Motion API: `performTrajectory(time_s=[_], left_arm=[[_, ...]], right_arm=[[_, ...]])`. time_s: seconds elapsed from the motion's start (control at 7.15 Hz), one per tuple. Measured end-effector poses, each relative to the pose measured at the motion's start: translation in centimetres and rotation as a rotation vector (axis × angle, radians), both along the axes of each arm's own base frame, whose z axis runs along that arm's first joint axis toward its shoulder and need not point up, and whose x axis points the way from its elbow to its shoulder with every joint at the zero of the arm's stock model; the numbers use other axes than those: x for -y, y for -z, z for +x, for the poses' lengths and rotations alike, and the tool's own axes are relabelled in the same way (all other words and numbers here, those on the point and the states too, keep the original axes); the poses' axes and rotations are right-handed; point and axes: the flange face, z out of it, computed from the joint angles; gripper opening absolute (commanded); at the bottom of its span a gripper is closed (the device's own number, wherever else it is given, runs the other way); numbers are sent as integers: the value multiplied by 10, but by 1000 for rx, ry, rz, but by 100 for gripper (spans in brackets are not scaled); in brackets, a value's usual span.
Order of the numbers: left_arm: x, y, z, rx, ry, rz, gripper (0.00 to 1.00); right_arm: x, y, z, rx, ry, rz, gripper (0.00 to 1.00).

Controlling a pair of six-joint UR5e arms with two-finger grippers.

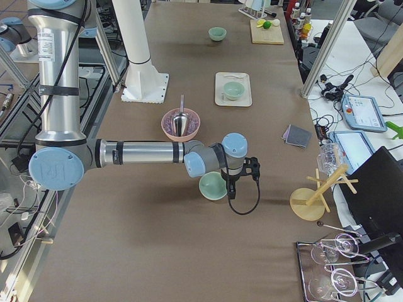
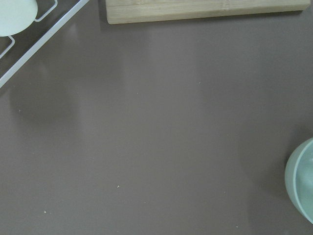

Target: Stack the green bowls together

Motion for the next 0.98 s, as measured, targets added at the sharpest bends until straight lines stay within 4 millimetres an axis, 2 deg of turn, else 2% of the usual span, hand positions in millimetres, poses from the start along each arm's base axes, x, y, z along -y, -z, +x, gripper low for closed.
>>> performTrajectory(time_s=[0.14,0.42,0.56,0.7,0.84,0.98], left_arm=[[1,5,16,-10,13,-21,98],[2,12,53,-20,-4,-44,98],[3,14,64,-16,-11,-51,98],[4,15,69,-13,-14,-52,98],[5,16,73,-8,-18,-51,98],[6,17,78,1,-21,-53,98]], right_arm=[[-11,-12,-7,0,19,-6,98],[-33,-32,-21,-5,64,-17,82],[-39,-39,-30,-12,88,-21,70],[-41,-45,-36,-18,102,-28,40],[-41,-52,-39,-22,107,-40,0],[-41,-55,-39,-24,107,-46,0]])
